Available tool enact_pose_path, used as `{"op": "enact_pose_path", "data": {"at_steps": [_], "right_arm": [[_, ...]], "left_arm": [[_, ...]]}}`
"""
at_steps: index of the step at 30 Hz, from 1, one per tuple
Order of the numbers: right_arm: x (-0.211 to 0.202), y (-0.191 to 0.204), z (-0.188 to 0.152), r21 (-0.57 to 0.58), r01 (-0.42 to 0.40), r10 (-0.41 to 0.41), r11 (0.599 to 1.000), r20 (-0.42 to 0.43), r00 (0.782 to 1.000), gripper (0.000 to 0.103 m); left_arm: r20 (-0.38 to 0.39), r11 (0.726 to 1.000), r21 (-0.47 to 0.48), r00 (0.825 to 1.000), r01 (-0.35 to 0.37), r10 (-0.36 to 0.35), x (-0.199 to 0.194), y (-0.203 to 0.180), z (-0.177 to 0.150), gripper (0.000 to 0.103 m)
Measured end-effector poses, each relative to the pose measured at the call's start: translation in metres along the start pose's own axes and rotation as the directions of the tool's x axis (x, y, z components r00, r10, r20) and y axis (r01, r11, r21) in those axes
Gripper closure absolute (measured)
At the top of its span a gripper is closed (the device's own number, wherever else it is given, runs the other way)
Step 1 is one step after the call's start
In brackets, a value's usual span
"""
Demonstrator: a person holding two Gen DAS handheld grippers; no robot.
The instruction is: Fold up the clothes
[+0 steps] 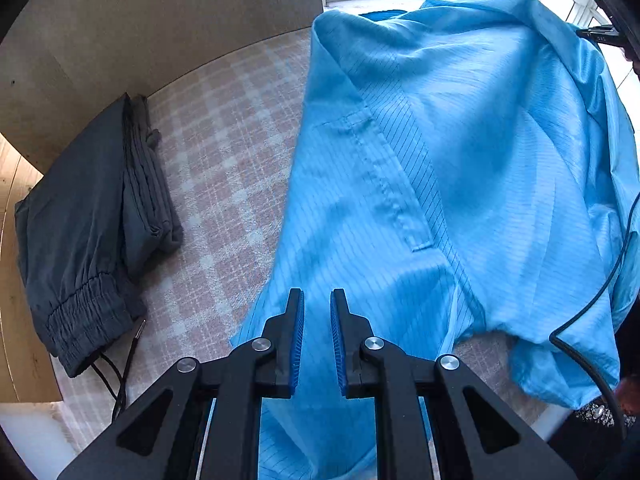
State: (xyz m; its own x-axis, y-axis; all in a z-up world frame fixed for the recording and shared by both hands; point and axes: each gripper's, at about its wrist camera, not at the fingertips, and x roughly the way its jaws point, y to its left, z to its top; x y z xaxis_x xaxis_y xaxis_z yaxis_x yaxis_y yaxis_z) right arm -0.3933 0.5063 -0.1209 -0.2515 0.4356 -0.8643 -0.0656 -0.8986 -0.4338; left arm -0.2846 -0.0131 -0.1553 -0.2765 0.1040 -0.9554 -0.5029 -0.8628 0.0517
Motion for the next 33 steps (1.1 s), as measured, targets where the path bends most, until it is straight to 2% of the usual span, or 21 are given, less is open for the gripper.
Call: {"op": "enact_pose_path", "data": {"at_steps": [1, 3, 4, 6, 9, 12, 15, 19, 22, 25, 26, 27, 30, 33], "right_arm": [[0.006, -0.005, -0.005, 0.022, -0.069, 0.07, 0.997, -0.025, 0.997, 0.091], [0.004, -0.017, -0.026, 0.058, -0.194, 0.196, 0.979, -0.018, 0.981, 0.09], [0.001, -0.019, -0.041, 0.054, -0.204, 0.205, 0.977, -0.011, 0.979, 0.081], [-0.007, -0.024, -0.071, 0.046, -0.224, 0.224, 0.974, 0.002, 0.975, 0.071], [-0.021, -0.03, -0.118, 0.044, -0.262, 0.261, 0.964, 0.025, 0.965, 0.067], [-0.029, -0.017, -0.172, 0.015, -0.323, 0.322, 0.946, 0.049, 0.946, 0.064], [-0.032, 0.003, -0.223, -0.001, -0.349, 0.349, 0.937, 0.05, 0.936, 0.061], [-0.02, 0.02, -0.274, 0.063, -0.401, 0.401, 0.914, 0.01, 0.916, 0.06], [-0.01, 0.025, -0.297, 0.104, -0.427, 0.431, 0.898, -0.019, 0.902, 0.06], [-0.001, 0.026, -0.308, 0.134, -0.421, 0.428, 0.897, -0.028, 0.903, 0.06], [0.0, 0.027, -0.309, 0.138, -0.415, 0.422, 0.899, -0.026, 0.906, 0.06], [0.001, 0.028, -0.309, 0.139, -0.414, 0.422, 0.899, -0.025, 0.906, 0.06], [0.001, 0.035, -0.309, 0.138, -0.425, 0.432, 0.894, -0.023, 0.902, 0.06], [-0.011, 0.047, -0.308, 0.116, -0.4, 0.404, 0.909, -0.006, 0.915, 0.06]], "left_arm": [[0.007, 1.0, -0.014, 1.0, 0.01, -0.01, -0.005, -0.003, -0.004, 0.089], [0.018, 0.998, -0.04, 0.999, 0.044, -0.043, -0.013, -0.01, -0.012, 0.091], [0.019, 0.998, -0.031, 0.998, 0.062, -0.061, -0.016, -0.022, -0.018, 0.091], [0.014, 0.995, -0.007, 0.995, 0.099, -0.099, -0.024, -0.045, -0.03, 0.09], [-0.004, 0.987, 0.036, 0.988, 0.156, -0.156, -0.038, -0.083, -0.052, 0.085], [-0.025, 0.974, 0.079, 0.977, 0.212, -0.21, -0.052, -0.121, -0.074, 0.077], [-0.039, 0.966, 0.154, 0.978, 0.207, -0.204, -0.061, -0.156, -0.09, 0.076], [-0.013, 0.956, 0.27, 0.993, 0.114, -0.115, -0.057, -0.191, -0.095, 0.072], [0.009, 0.941, 0.33, 0.997, 0.074, -0.082, -0.043, -0.208, -0.088, 0.071], [-0.006, 0.921, 0.38, 0.996, 0.087, -0.092, -0.028, -0.218, -0.08, 0.072], [-0.024, 0.917, 0.386, 0.995, 0.102, -0.1, -0.022, -0.22, -0.077, 0.084], [-0.043, 0.915, 0.386, 0.993, 0.116, -0.108, -0.017, -0.22, -0.075, 0.103], [-0.057, 0.918, 0.36, 0.986, 0.166, -0.156, -0.016, -0.212, -0.07, 0.103], [-0.036, 0.925, 0.336, 0.984, 0.179, -0.177, -0.027, -0.2, -0.064, 0.103]]}}
